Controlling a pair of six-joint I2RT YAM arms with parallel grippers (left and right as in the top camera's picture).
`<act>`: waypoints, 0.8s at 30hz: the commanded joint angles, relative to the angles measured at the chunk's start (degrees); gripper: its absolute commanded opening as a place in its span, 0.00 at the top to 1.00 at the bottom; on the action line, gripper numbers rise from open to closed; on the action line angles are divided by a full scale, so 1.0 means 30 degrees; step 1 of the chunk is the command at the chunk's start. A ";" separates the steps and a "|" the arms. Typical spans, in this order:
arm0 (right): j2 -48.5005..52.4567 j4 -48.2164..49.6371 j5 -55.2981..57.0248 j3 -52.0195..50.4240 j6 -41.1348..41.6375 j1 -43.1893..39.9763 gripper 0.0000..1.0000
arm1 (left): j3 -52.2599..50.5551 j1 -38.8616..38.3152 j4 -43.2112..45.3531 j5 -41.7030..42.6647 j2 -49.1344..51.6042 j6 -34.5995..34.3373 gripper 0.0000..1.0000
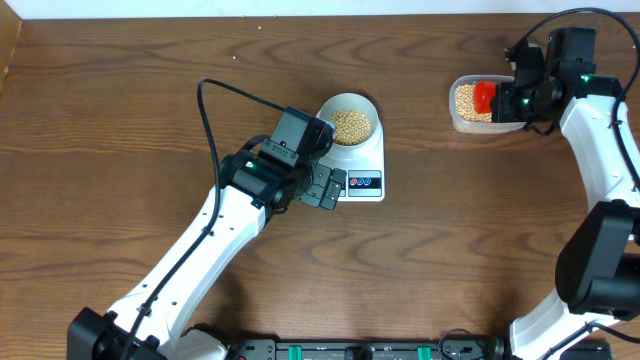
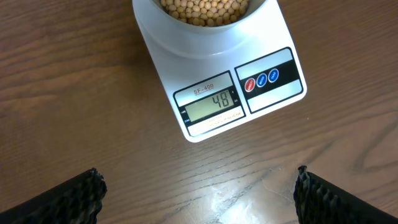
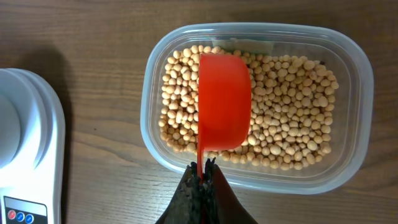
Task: Scoop item into bowl and weigh 50g on scale
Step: 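Move the red scoop back to the soybean tub and refill it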
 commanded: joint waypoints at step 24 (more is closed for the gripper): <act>0.1115 0.0350 -0.3577 0.0007 0.0270 -0.0984 0.99 | 0.0095 0.0044 -0.0073 0.0029 -0.0153 0.0335 0.01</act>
